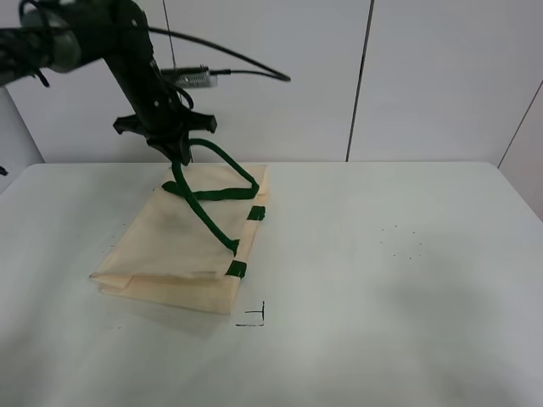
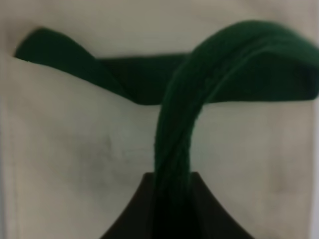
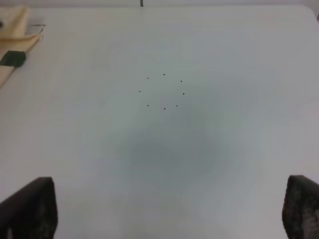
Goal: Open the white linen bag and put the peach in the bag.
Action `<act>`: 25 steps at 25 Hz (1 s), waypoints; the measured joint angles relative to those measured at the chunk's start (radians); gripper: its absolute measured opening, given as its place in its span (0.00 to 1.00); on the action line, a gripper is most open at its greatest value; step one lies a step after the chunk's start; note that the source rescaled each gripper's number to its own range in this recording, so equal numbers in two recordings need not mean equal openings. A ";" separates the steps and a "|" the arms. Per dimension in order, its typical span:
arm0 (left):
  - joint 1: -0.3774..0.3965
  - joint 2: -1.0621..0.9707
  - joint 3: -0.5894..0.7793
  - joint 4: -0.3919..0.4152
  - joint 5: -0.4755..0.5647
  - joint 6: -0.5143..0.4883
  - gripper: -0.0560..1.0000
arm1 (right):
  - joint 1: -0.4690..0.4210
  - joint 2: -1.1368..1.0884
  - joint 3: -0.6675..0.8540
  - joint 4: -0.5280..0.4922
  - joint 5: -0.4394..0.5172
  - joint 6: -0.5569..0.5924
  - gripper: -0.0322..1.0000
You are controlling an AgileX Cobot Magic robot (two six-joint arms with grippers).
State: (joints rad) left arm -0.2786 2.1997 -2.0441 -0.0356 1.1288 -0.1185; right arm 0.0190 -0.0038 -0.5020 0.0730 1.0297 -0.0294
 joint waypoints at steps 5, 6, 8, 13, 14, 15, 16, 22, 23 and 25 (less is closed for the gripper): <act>0.000 0.066 0.005 -0.005 -0.023 0.019 0.23 | 0.000 0.000 0.000 0.000 0.000 0.000 1.00; 0.000 0.066 0.005 -0.006 -0.030 0.019 0.35 | 0.000 0.000 0.000 0.000 0.000 0.000 1.00; 0.000 0.066 0.005 -0.007 -0.036 0.023 0.68 | 0.000 0.000 0.000 0.000 0.000 0.000 1.00; 0.000 0.066 0.005 0.050 -0.018 0.025 0.97 | 0.000 0.000 0.000 0.000 0.000 0.000 1.00; 0.004 0.066 0.005 0.055 -0.014 0.025 0.98 | 0.000 0.000 0.000 0.000 0.000 0.000 1.00; 0.011 0.066 0.005 0.055 -0.010 0.025 0.98 | 0.000 0.000 0.000 0.000 0.000 0.000 1.00; 0.016 0.066 0.005 0.055 -0.010 0.025 0.99 | 0.000 0.000 0.000 0.000 0.000 0.000 1.00; 0.126 0.066 0.005 0.055 -0.008 0.038 1.00 | 0.000 0.000 0.000 0.000 0.000 0.000 1.00; 0.148 0.066 0.005 0.056 -0.004 0.041 1.00 | 0.000 0.000 0.000 0.000 0.000 0.000 1.00; 0.198 0.066 0.005 0.058 0.003 0.045 1.00 | 0.000 0.000 0.000 0.000 0.000 0.000 1.00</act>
State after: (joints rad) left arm -0.0804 2.2659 -2.0393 0.0224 1.1314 -0.0734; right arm 0.0190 -0.0038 -0.5020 0.0730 1.0297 -0.0294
